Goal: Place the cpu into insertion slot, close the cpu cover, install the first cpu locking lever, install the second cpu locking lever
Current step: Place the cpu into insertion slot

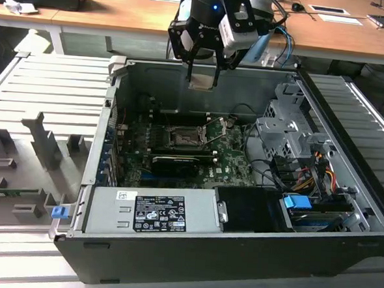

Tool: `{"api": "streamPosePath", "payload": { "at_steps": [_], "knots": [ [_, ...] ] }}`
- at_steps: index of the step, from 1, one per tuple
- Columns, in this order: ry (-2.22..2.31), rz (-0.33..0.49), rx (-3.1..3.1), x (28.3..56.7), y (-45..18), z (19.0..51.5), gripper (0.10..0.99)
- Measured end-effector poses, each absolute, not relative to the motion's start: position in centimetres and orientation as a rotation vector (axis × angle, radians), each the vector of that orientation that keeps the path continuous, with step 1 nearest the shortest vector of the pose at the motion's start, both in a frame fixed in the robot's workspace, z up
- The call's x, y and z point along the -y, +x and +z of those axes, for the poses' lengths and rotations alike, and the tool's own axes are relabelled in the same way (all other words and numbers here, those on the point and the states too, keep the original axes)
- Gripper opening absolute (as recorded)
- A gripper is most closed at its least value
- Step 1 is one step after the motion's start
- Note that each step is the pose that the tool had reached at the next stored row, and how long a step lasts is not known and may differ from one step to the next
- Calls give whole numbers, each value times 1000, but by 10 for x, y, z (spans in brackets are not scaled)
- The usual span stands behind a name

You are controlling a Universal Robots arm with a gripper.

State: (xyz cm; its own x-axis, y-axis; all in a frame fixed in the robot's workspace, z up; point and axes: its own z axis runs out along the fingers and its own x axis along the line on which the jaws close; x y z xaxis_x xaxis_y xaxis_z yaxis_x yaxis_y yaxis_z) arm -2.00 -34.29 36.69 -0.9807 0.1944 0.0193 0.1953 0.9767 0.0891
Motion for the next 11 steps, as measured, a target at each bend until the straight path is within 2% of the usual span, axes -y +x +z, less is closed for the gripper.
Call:
{"api": "streamPosePath", "payload": {
  "at_steps": [11],
  "knots": [
    [-353, -142, 3109, 343, -20, 367, 529]
  ]
}}
